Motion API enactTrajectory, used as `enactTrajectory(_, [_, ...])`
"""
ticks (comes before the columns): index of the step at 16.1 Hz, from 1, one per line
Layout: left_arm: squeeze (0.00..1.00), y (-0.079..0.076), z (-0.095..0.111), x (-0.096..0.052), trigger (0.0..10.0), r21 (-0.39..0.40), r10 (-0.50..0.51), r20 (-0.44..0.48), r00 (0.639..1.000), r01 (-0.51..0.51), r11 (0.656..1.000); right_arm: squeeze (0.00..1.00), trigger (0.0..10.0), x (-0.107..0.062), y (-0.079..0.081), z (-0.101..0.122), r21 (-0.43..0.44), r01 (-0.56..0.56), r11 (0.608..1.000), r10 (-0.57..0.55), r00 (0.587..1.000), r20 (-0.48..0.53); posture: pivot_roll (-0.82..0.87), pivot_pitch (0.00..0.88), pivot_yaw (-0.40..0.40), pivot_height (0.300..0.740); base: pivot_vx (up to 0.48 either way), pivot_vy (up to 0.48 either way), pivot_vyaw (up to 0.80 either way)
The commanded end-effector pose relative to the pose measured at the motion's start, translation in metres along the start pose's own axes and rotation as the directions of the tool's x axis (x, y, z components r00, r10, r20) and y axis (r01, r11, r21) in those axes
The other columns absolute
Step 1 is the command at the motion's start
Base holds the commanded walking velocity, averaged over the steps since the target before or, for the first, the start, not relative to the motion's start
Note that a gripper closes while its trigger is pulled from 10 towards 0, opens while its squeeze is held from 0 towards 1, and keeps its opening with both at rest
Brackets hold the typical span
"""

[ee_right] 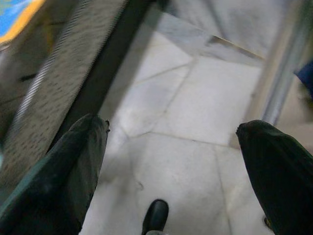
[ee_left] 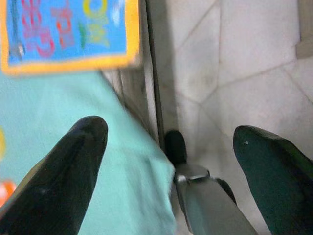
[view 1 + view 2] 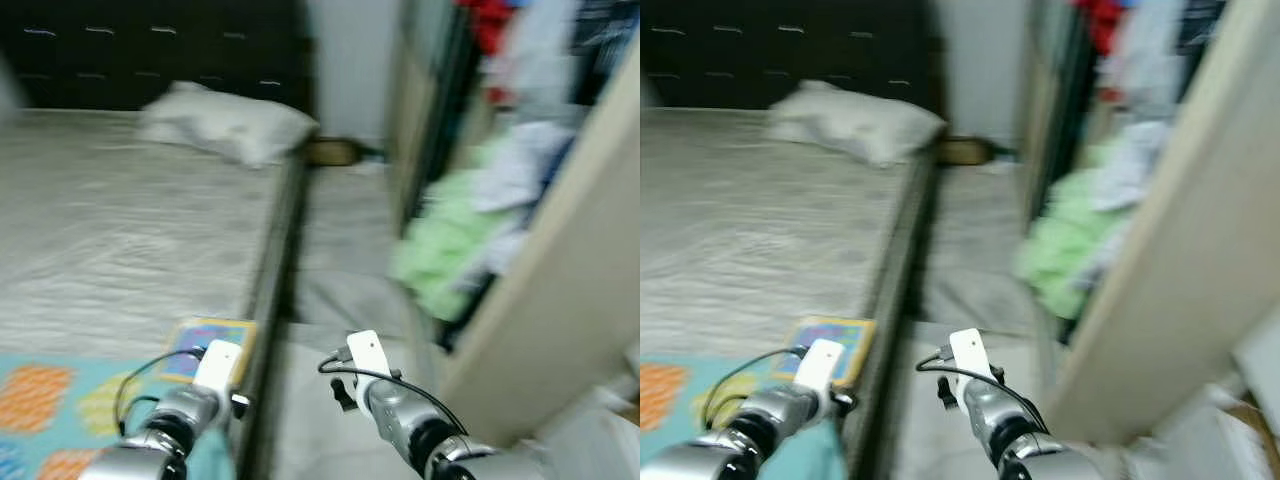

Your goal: Clean up the room

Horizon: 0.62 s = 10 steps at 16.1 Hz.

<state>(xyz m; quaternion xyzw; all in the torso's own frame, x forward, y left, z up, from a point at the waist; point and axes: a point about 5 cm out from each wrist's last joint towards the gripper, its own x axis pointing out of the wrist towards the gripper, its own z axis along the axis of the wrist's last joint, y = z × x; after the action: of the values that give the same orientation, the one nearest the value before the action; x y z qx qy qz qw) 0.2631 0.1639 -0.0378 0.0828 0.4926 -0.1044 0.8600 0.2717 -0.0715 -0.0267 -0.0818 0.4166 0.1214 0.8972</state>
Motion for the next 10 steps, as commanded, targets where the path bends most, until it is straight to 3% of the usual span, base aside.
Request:
enactTrajectory(1, [0.00,-0.0066,-0.0021,0.0013,10.0,0.004,-0.019,-0.008,1.000,0.019,1.000,0.00,10.0,0.0000,0.0007,0.0012,-0.016,0.001,1.000,-0.001,1.000,0.003,-0.11,0.000,-0.020,0.740,0.000,0.000,0.80])
enactTrajectory(10, [0.00,-0.0070,-0.0013,0.0013,10.0,0.005,-0.021,-0.007,1.000,0.021,1.000,0.00,10.0,-0.0001,0.0018,0.0030,-0.048,-0.010,0.999,0.010,1.000,0.014,-0.11,0.000,-0.022,0.740,0.000,0.000,0.80])
